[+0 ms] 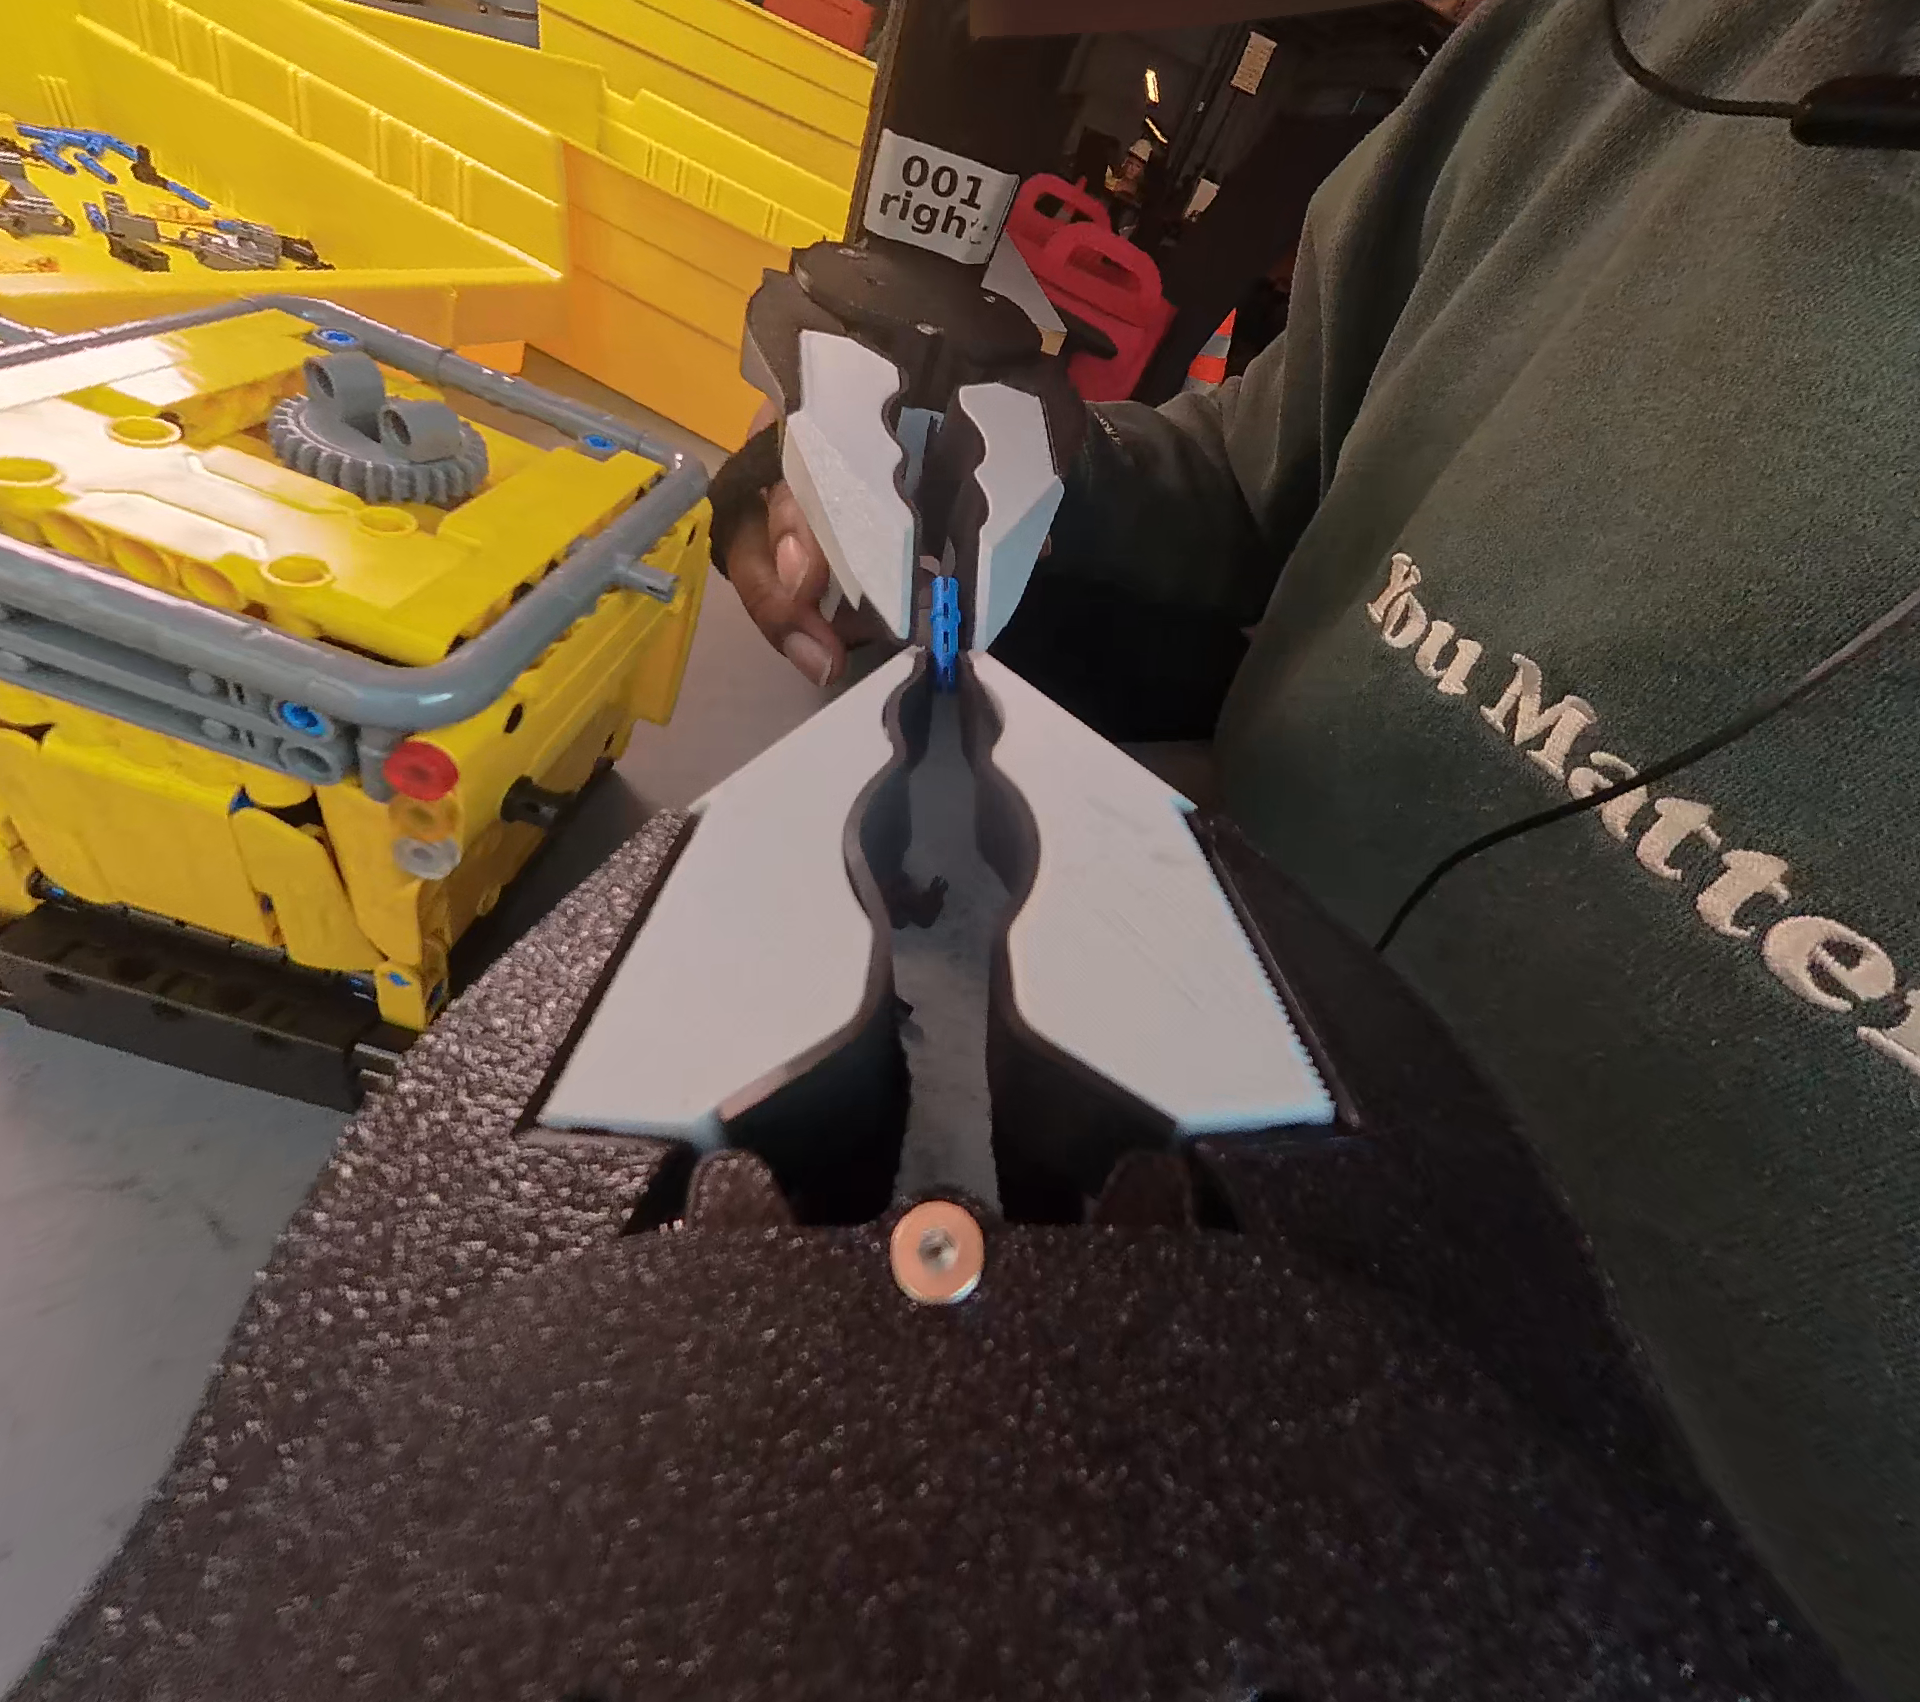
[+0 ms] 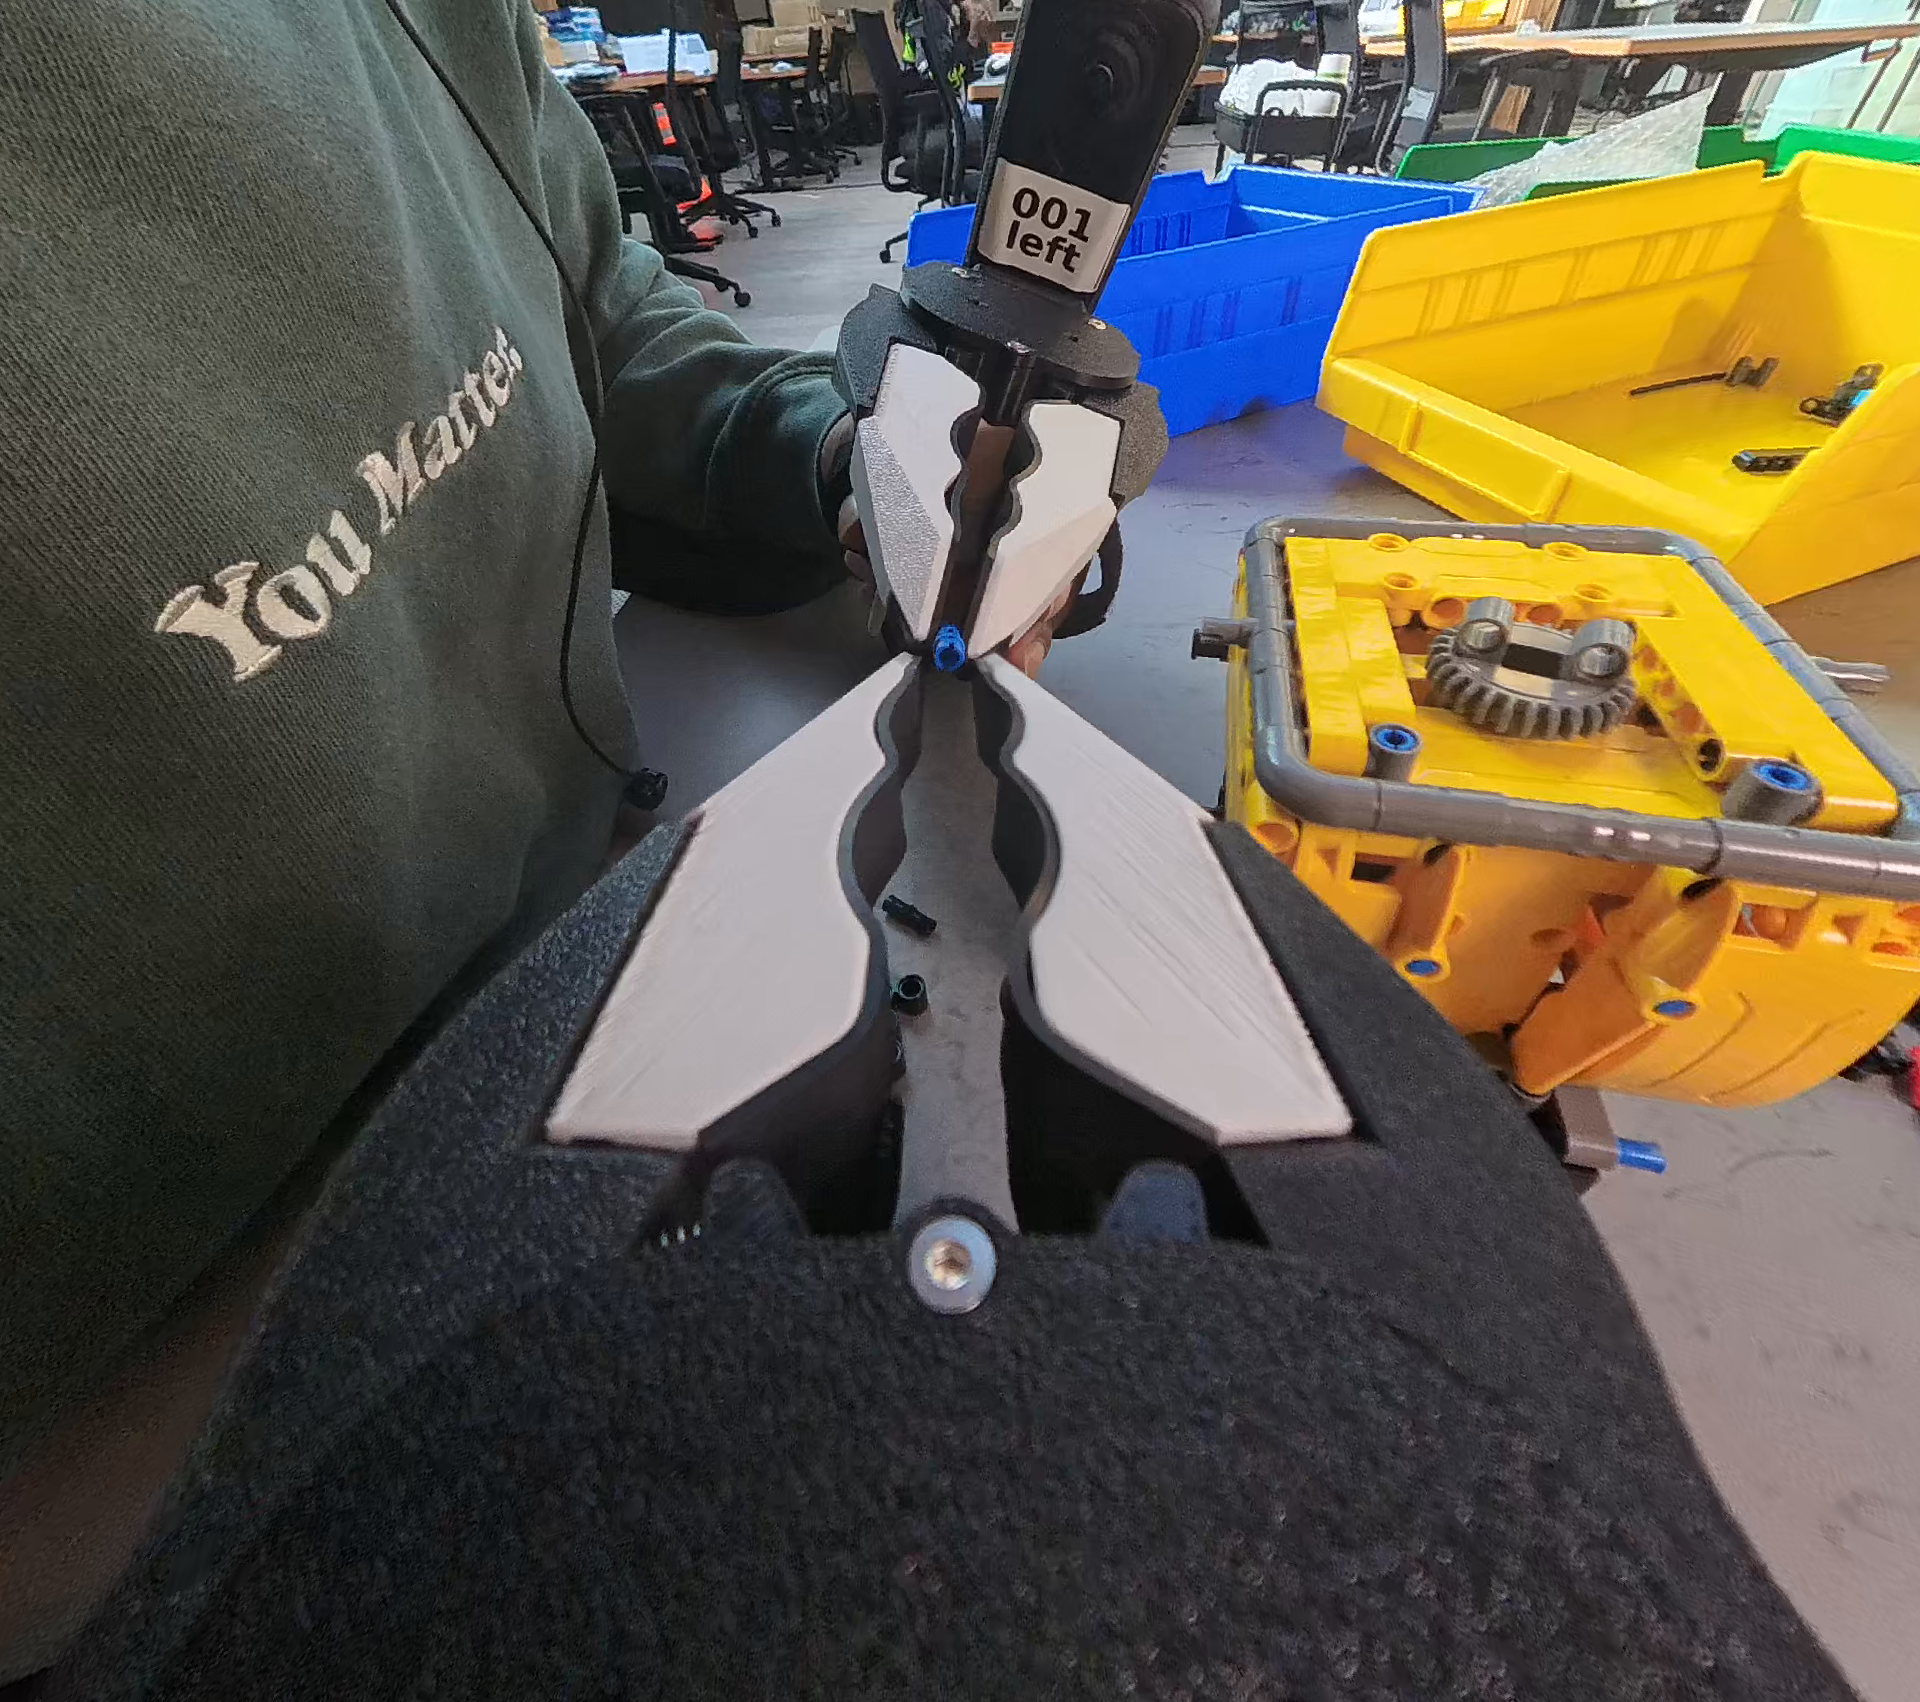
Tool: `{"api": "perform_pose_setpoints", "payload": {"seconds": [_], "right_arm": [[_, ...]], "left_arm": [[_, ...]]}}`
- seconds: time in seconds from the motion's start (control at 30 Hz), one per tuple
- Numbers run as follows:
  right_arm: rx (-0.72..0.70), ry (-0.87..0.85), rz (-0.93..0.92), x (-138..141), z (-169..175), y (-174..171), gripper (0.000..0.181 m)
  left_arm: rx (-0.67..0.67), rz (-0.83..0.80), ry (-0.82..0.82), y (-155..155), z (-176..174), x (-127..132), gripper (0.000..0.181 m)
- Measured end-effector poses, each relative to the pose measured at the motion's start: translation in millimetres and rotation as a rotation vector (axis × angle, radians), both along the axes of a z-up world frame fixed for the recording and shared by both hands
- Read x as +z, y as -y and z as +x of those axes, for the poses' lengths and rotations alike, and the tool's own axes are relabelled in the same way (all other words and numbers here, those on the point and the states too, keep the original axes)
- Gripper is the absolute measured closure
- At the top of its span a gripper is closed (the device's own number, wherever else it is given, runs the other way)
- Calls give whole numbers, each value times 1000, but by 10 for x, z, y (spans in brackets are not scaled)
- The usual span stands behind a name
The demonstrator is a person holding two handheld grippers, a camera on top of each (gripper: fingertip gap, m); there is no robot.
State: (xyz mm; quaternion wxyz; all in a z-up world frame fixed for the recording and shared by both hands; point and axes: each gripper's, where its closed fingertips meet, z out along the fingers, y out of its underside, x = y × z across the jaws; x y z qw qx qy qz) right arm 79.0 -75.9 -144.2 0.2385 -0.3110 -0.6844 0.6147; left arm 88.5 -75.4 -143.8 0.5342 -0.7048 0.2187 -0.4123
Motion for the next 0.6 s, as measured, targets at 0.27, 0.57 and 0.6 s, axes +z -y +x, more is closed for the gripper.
{"api": "perform_pose_setpoints", "payload": {"seconds": [0.27, 0.57, 0.6], "right_arm": [[12, -21, -22, 59, 22, 10, 174], [16, -17, -26, 48, 22, 5, 176], [17, -16, -26, 47, 23, 6, 176]], "left_arm": [[-12, -6, -12, 13, 23, -20, 178], [-12, -9, -12, 9, 23, -24, 178], [-13, -10, -11, 9, 23, -24, 178]]}}
